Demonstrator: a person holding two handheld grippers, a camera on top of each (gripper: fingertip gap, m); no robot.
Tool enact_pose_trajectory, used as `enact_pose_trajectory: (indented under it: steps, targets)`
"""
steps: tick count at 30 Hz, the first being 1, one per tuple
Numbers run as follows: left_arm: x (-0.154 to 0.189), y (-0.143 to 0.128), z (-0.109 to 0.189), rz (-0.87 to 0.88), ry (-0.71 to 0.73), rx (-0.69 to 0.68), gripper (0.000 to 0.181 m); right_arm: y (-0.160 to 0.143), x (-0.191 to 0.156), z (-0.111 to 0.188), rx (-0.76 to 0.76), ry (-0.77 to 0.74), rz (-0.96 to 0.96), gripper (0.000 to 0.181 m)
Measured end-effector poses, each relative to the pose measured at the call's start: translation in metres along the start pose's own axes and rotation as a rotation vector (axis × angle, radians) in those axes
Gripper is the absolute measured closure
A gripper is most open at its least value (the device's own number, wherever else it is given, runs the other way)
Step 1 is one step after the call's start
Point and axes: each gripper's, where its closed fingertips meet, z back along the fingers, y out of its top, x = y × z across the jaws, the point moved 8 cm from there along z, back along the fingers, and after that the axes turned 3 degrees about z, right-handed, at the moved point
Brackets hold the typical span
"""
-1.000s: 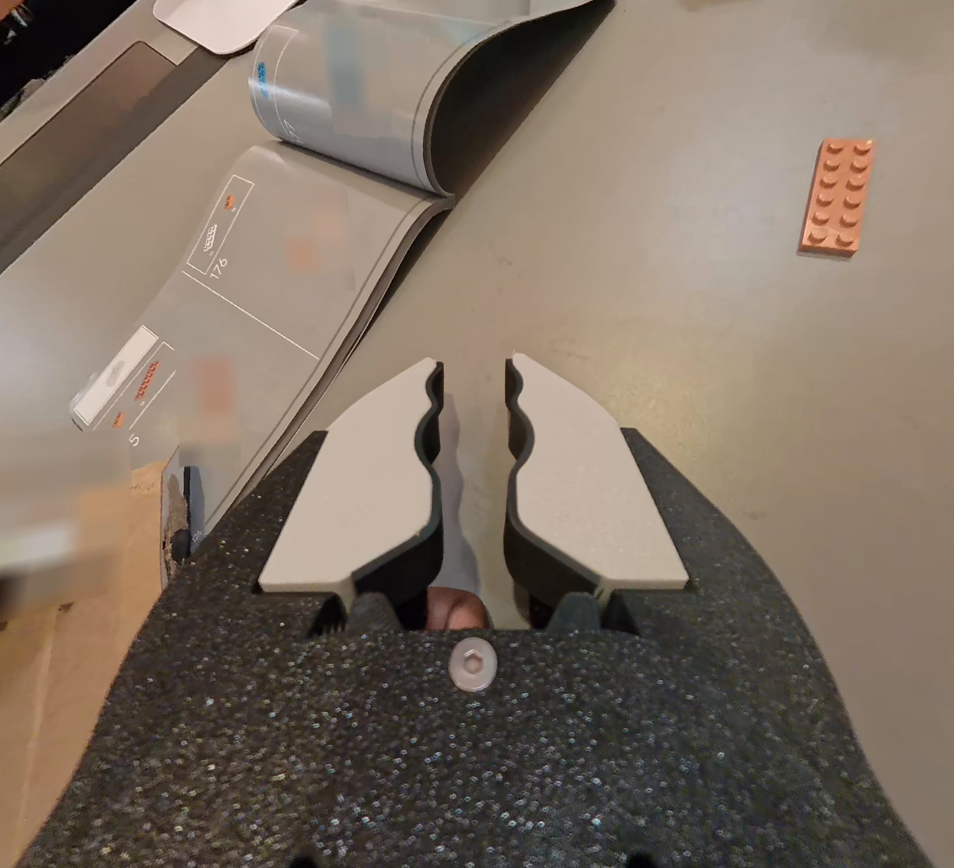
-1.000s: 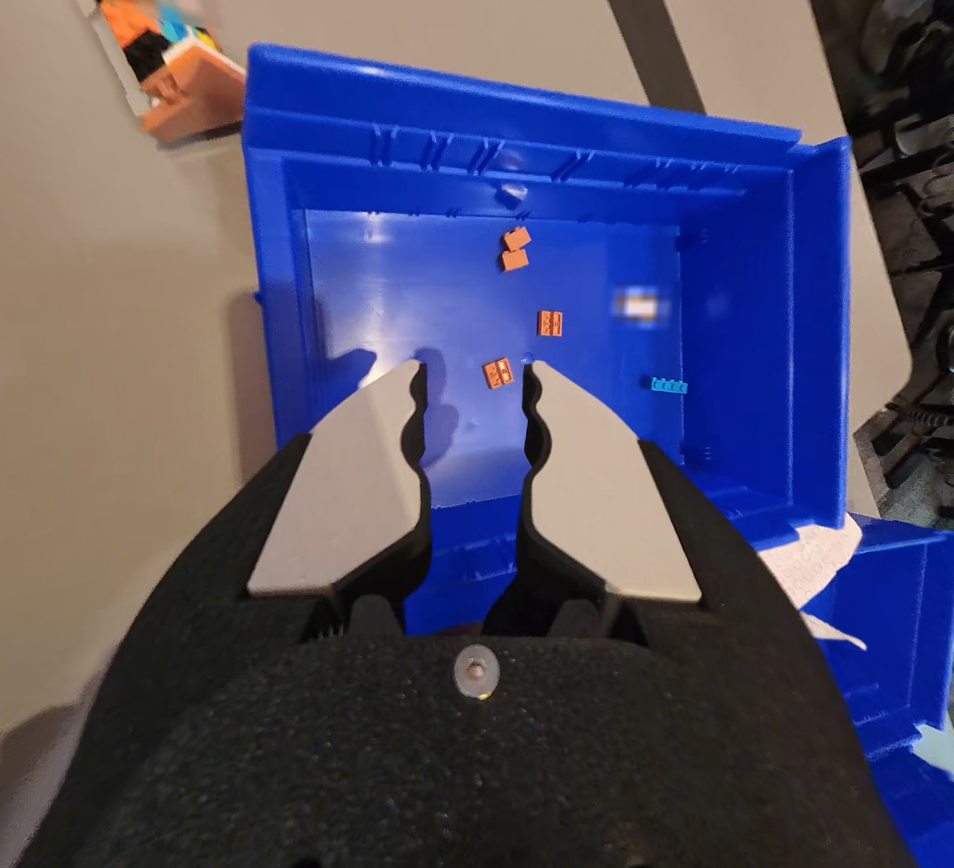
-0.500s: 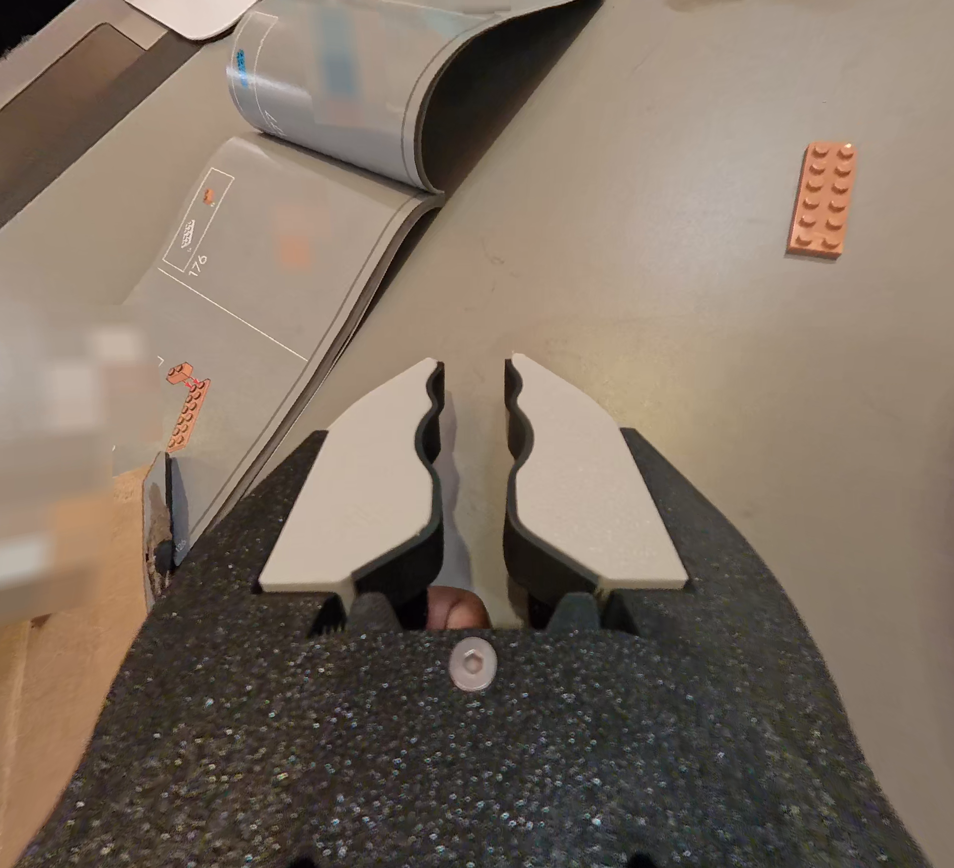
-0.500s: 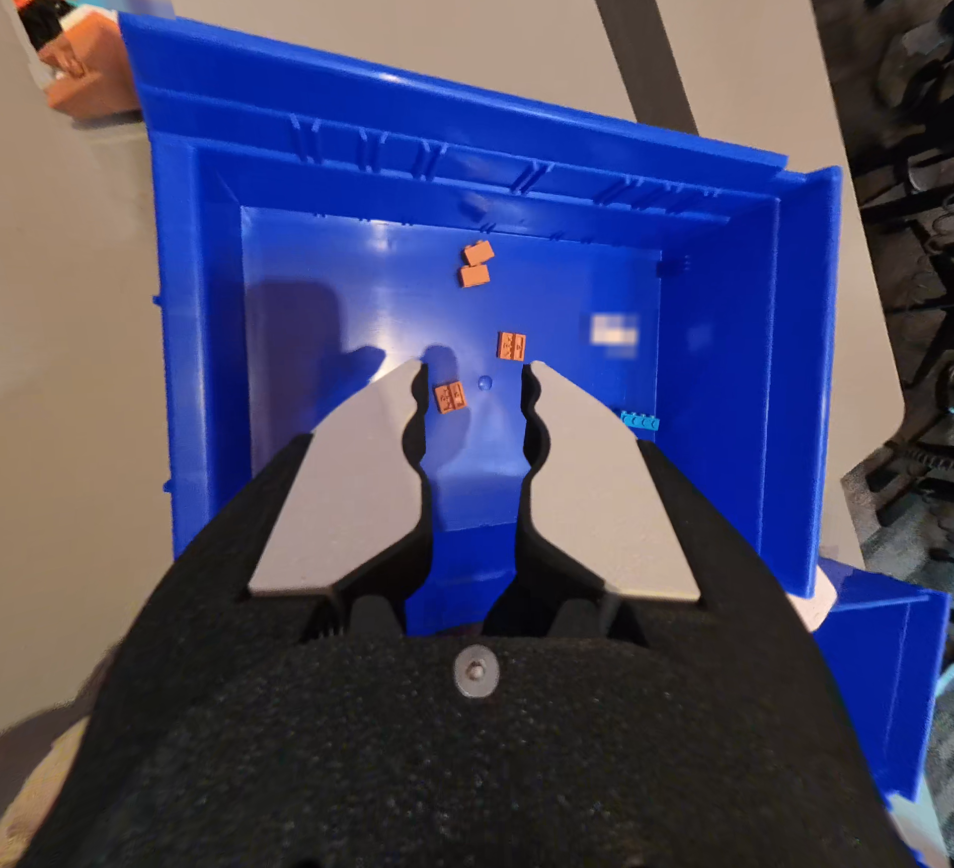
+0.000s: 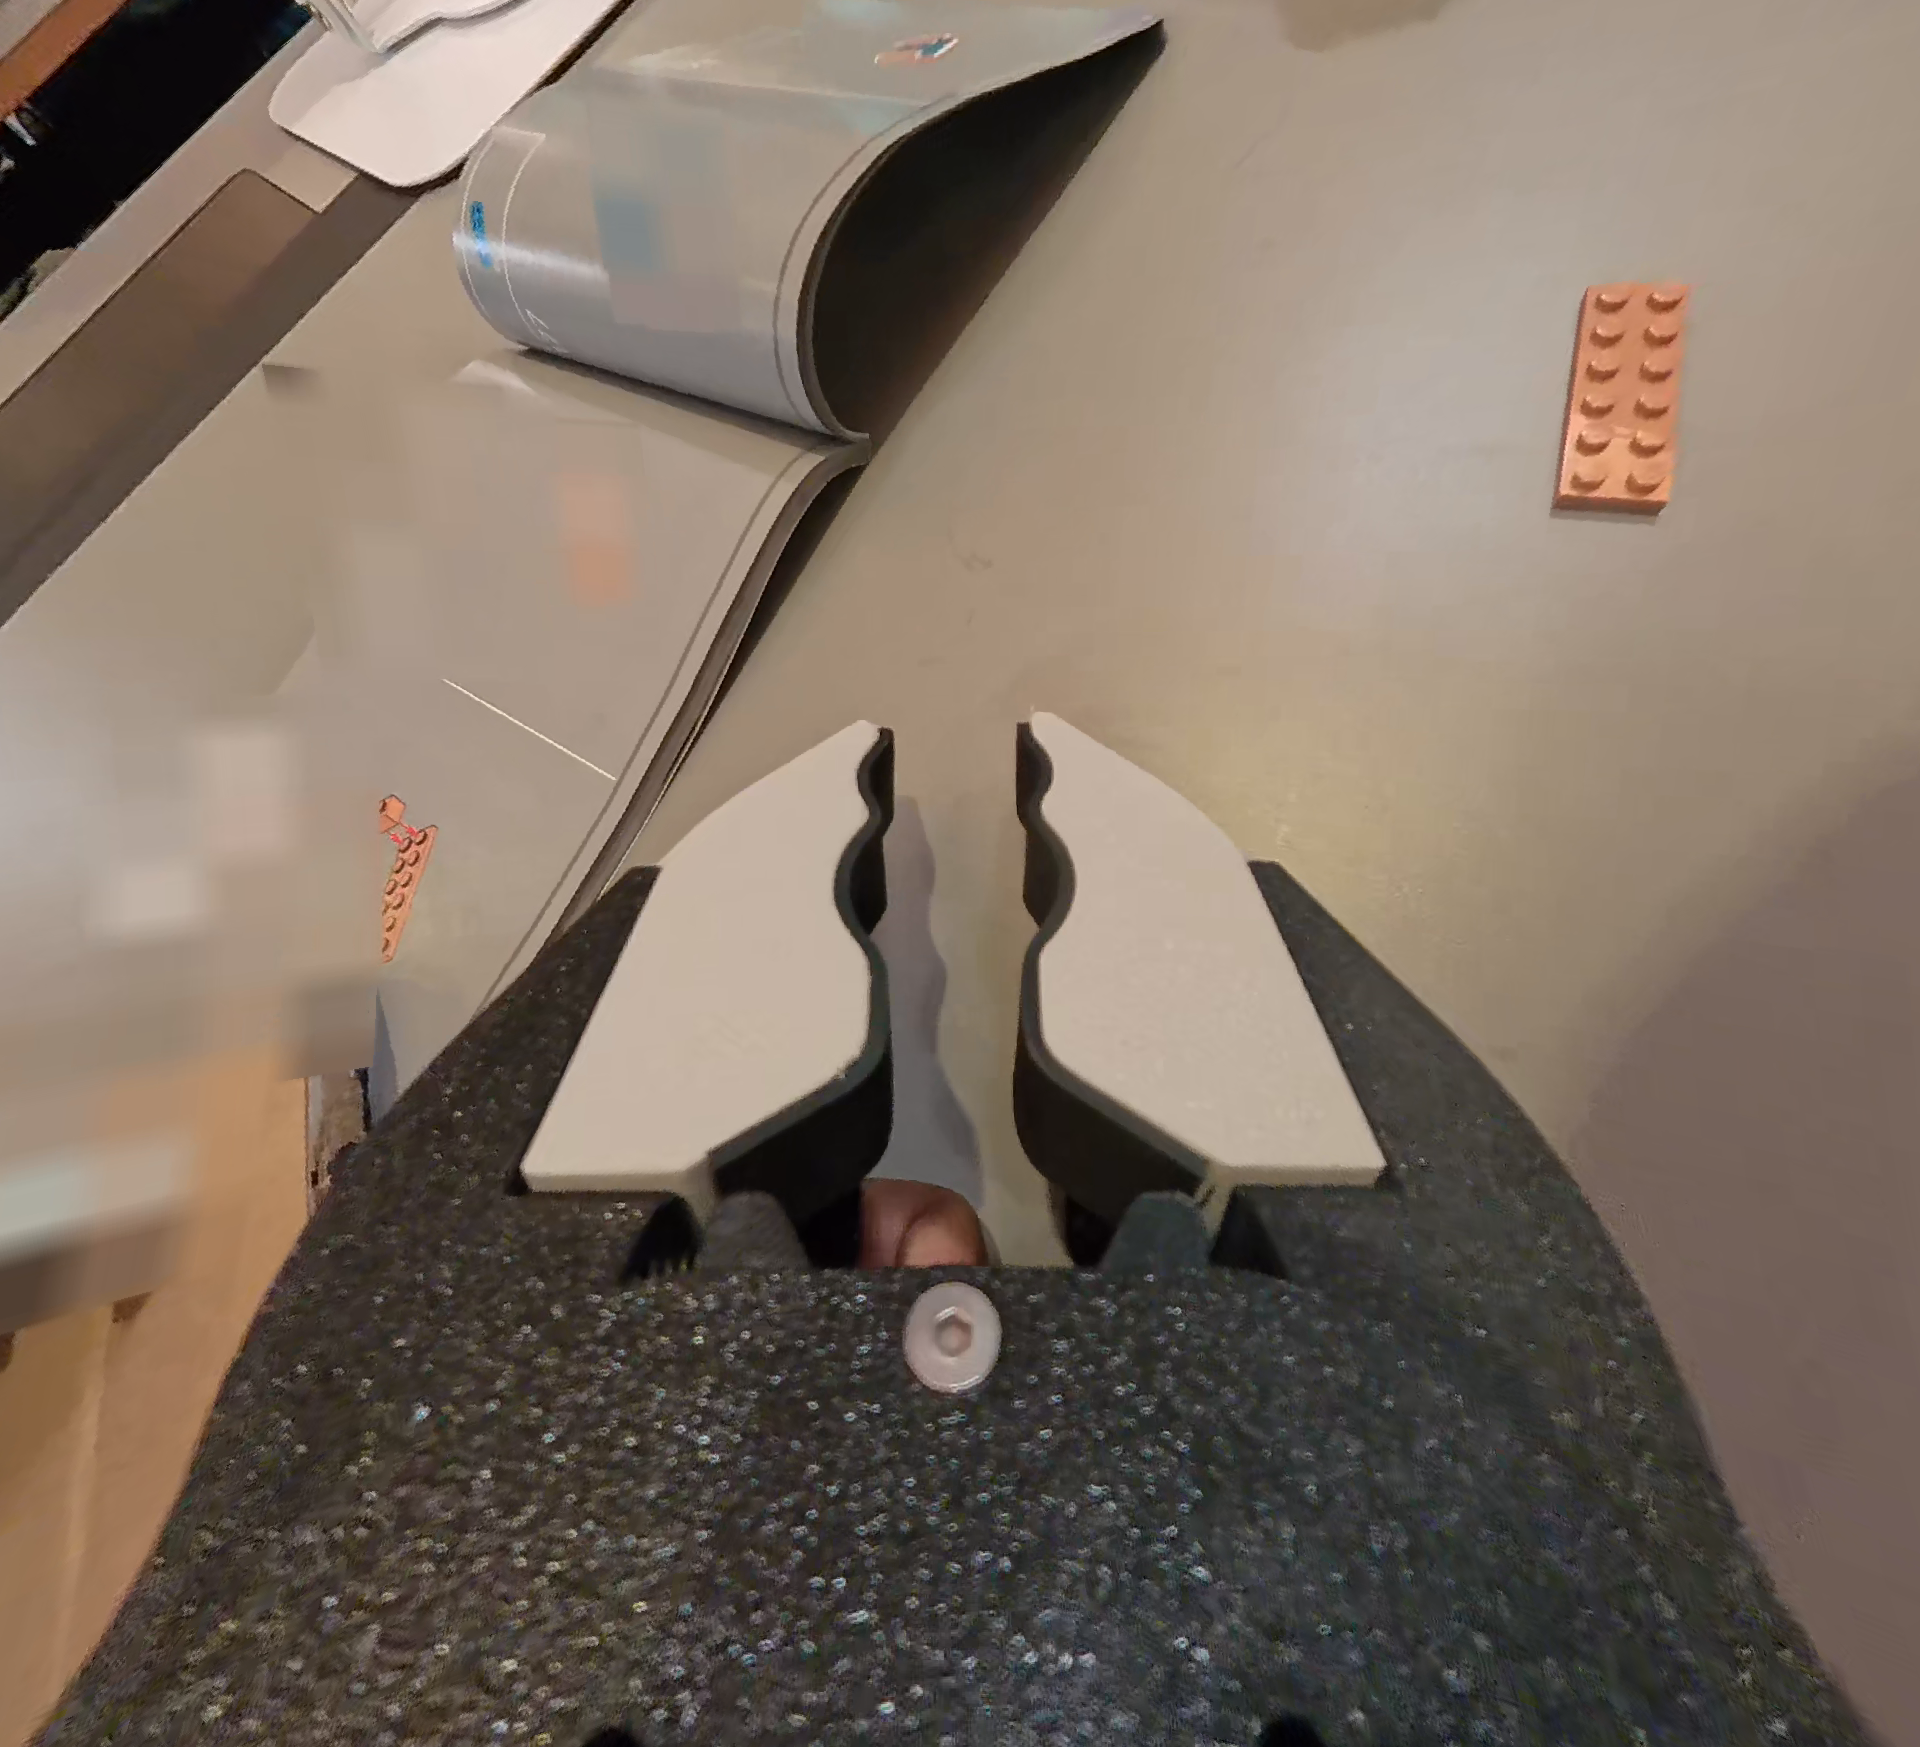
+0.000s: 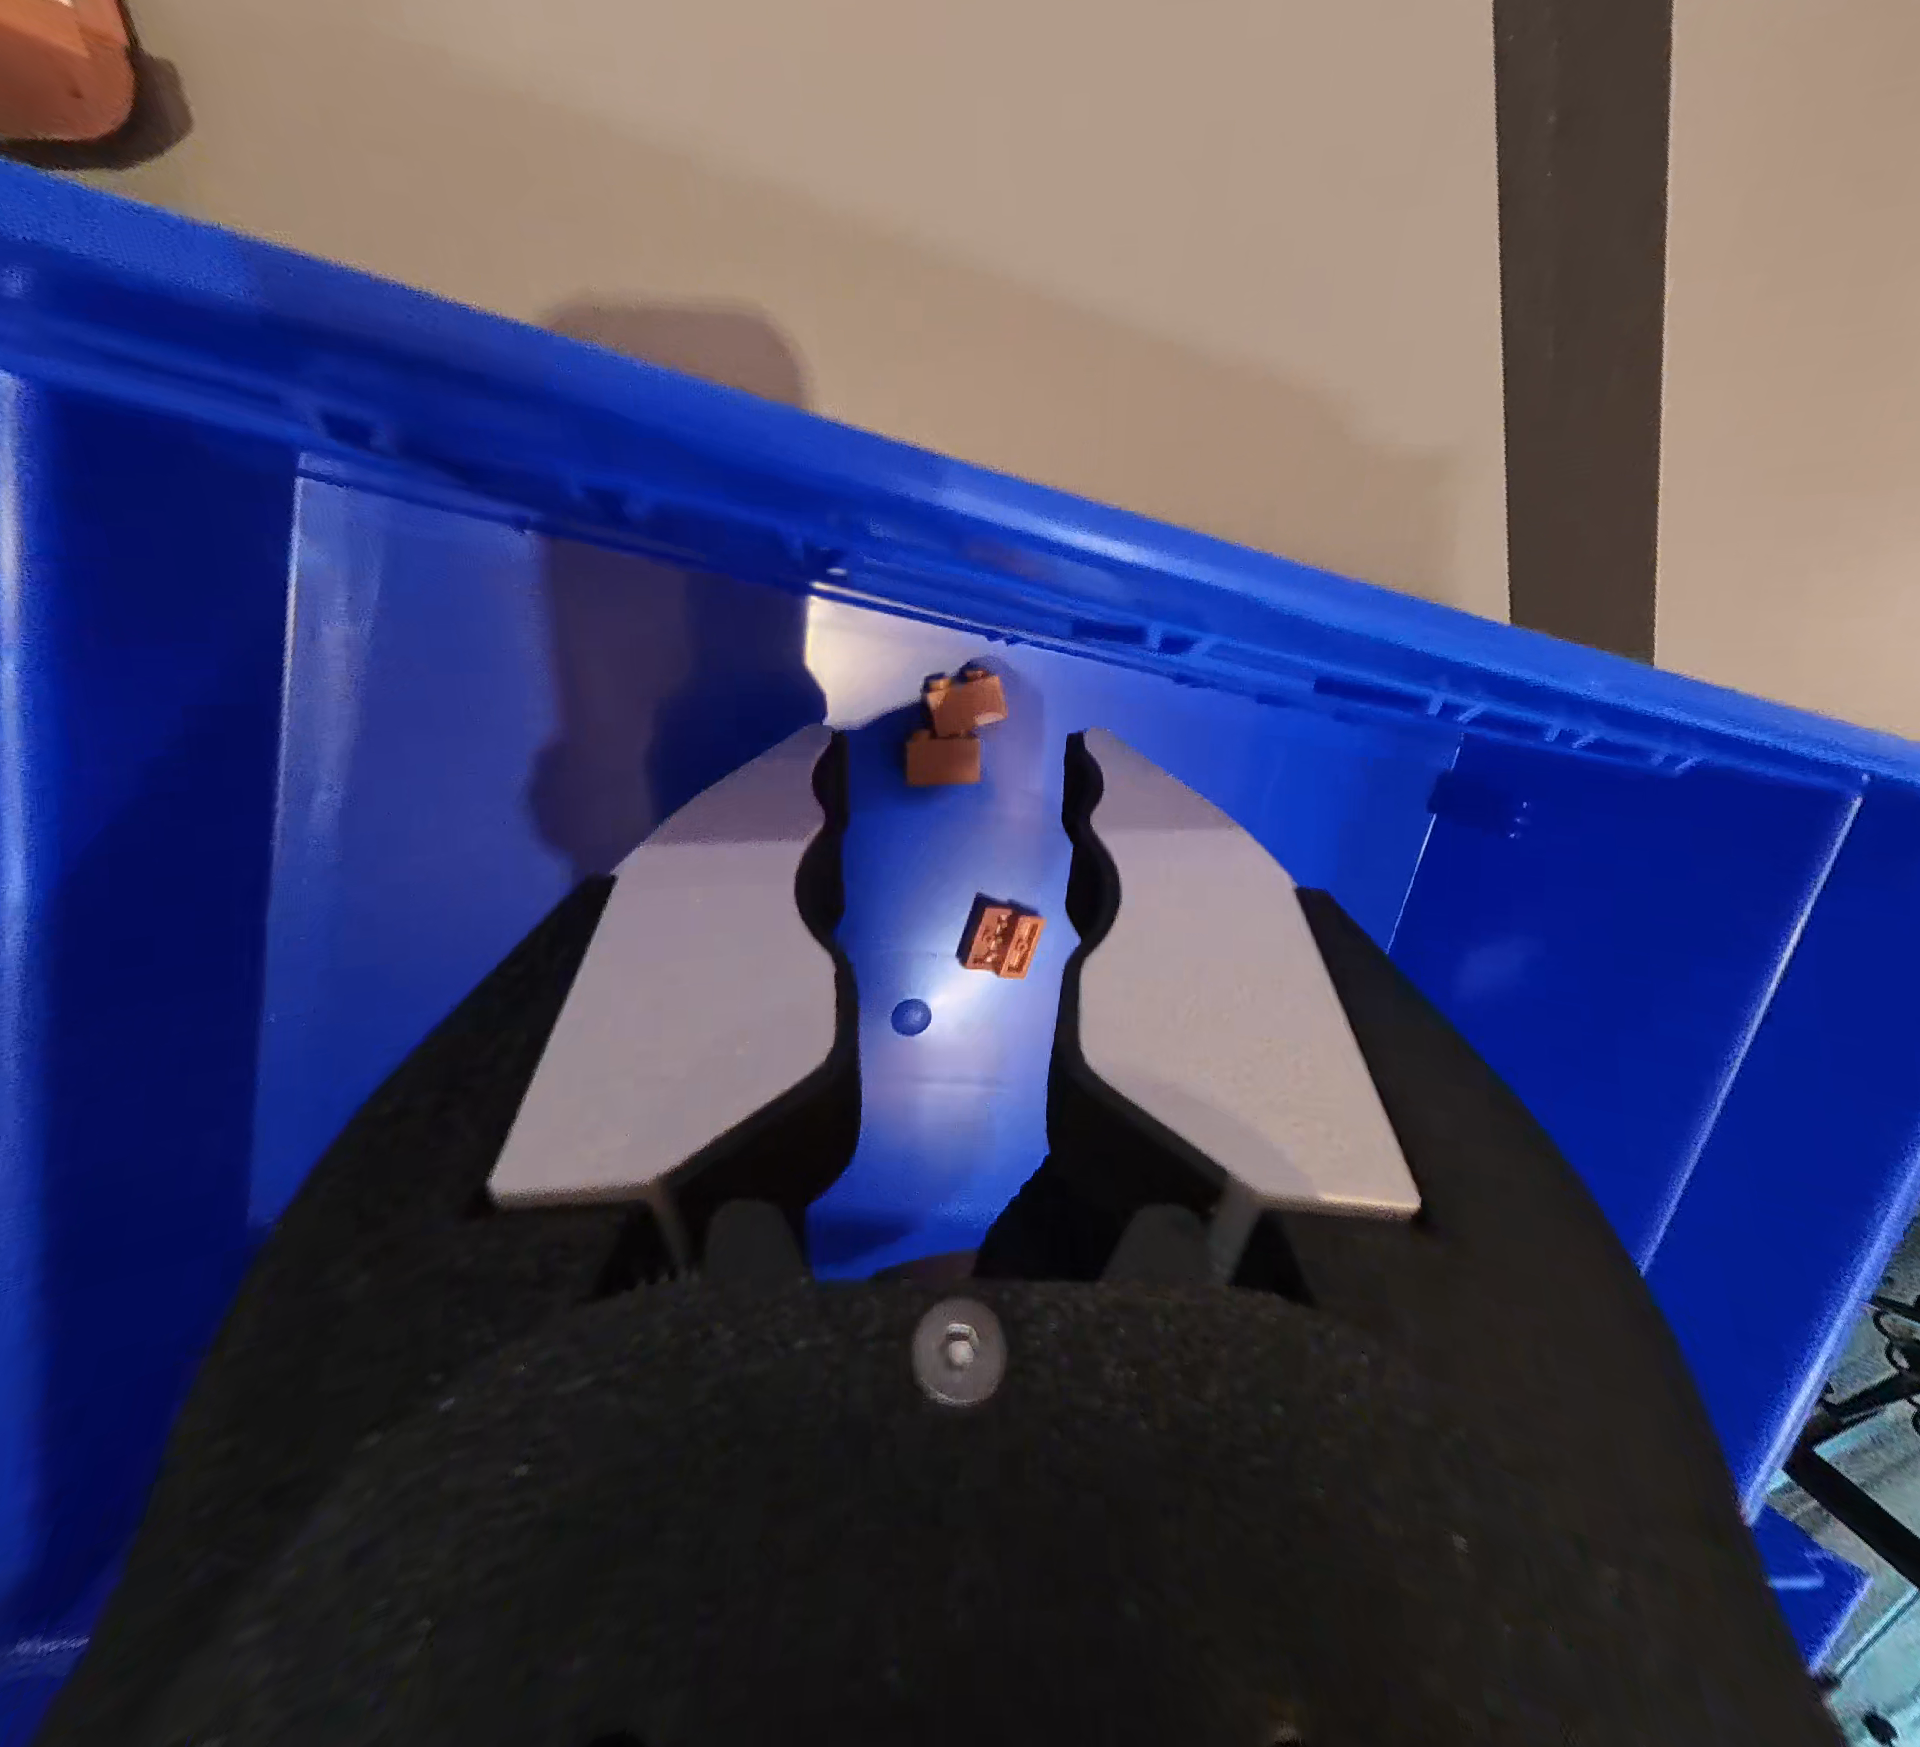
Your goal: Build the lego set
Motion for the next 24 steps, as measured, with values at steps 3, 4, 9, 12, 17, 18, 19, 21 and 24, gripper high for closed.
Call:
enact_pose_trajectory:
  steps: [3, 4, 9, 12, 17, 18, 19, 21, 24]
  targets:
    - [0.0001, 0.0000, 0.0000, 0.001, -0.017, -0.001, 0.159, 0.0001, -0.0004, -0.0029, 0.002, 0.009, 0.001, 0.140]
    - [0.0000, -0.0001, -0.0001, 0.003, -0.025, -0.002, 0.159, -0.0001, -0.0005, -0.0037, -0.003, 0.010, 0.001, 0.139]
    - [0.0015, -0.0002, 0.0006, -0.005, -0.055, 0.001, 0.158, 0.0001, -0.0008, -0.0074, -0.030, 0.020, -0.004, 0.136]
    - [0.0031, -0.0002, 0.0016, -0.021, -0.060, 0.008, 0.158, 0.0021, 0.0002, -0.0085, -0.035, 0.024, -0.008, 0.135]
    - [0.0042, -0.0004, 0.0025, -0.032, -0.051, 0.014, 0.158, 0.0041, 0.0015, -0.0090, -0.045, 0.026, -0.006, 0.134]
    - [0.0043, -0.0003, 0.0026, -0.033, -0.049, 0.015, 0.158, 0.0039, 0.0017, -0.0087, -0.046, 0.026, -0.006, 0.133]
    - [0.0045, -0.0003, 0.0027, -0.034, -0.048, 0.015, 0.158, 0.0035, 0.0020, -0.0084, -0.048, 0.026, -0.008, 0.133]
    - [0.0045, -0.0003, 0.0027, -0.034, -0.047, 0.016, 0.158, 0.0019, 0.0023, -0.0077, -0.050, 0.028, -0.013, 0.132]
    - [0.0045, -0.0004, 0.0027, -0.034, -0.046, 0.016, 0.157, -0.0019, 0.0022, -0.0072, -0.053, 0.038, -0.020, 0.131]
